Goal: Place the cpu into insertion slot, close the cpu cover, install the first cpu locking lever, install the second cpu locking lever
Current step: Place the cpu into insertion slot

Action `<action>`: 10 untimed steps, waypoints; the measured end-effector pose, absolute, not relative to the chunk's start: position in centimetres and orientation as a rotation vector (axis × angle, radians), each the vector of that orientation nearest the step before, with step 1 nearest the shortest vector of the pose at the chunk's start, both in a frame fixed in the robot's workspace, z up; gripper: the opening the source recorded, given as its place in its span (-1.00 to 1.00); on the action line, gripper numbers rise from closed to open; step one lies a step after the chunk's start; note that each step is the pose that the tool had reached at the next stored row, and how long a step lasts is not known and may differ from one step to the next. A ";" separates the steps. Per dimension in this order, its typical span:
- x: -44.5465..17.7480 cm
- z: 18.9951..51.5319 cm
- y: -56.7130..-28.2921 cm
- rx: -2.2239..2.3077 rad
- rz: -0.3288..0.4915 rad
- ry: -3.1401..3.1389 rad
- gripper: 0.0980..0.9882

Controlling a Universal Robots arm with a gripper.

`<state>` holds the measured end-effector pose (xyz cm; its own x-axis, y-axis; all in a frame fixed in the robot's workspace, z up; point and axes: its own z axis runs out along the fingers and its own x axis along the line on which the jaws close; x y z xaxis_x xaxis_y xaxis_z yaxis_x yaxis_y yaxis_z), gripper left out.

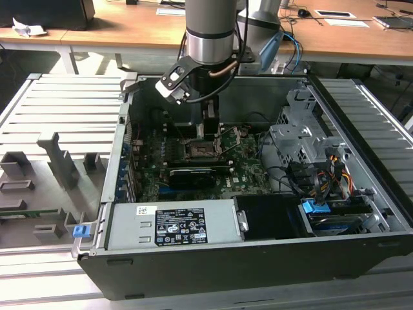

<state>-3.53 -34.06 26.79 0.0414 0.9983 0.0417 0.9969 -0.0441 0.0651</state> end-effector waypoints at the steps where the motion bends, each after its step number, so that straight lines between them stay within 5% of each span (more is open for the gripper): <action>1: -3.5 26.6 -34.0 2.254 0.117 2.159 0.00; 10: -3.8 24.7 -34.0 2.210 0.118 2.206 0.00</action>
<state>-3.80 -33.96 24.74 0.0007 0.9991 0.0416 0.9979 -0.0034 0.0649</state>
